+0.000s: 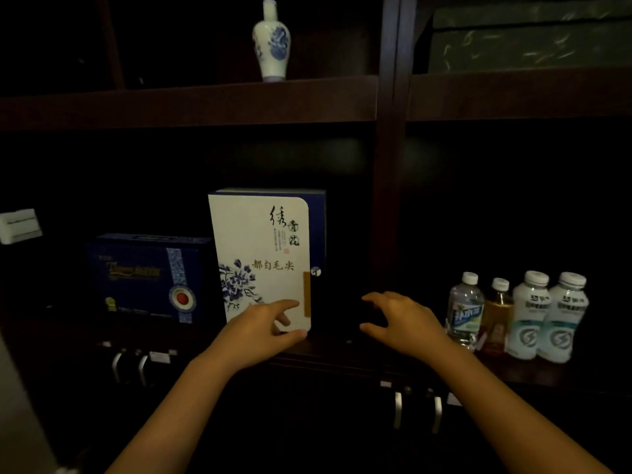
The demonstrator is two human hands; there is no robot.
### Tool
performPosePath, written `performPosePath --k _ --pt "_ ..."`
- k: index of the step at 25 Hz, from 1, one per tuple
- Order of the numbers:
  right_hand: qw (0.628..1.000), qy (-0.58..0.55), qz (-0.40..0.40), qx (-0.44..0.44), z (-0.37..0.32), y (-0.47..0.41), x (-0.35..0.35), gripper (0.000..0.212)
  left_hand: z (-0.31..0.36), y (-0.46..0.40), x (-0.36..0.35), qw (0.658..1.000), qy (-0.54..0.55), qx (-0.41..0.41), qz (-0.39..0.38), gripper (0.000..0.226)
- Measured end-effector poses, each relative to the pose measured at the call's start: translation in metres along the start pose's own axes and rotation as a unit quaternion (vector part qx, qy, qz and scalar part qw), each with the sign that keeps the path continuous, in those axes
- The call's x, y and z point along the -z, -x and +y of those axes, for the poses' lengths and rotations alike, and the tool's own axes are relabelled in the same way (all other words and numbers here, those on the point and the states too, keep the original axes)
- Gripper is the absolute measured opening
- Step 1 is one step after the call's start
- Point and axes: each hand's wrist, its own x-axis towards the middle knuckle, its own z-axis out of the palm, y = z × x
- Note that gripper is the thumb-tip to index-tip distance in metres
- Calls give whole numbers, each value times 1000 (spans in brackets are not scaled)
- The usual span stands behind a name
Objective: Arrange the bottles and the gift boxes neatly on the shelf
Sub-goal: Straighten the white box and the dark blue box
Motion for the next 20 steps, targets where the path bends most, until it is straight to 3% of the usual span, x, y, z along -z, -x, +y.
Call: performPosePath --k 13,20 --pt "996 -54 64 -7 -26 -148 -63 55 -111 -85 60 997 9 48 67 60" --pt "970 -104 153 -158 -6 -201 -71 56 -184 -125 117 981 22 73 177 62"
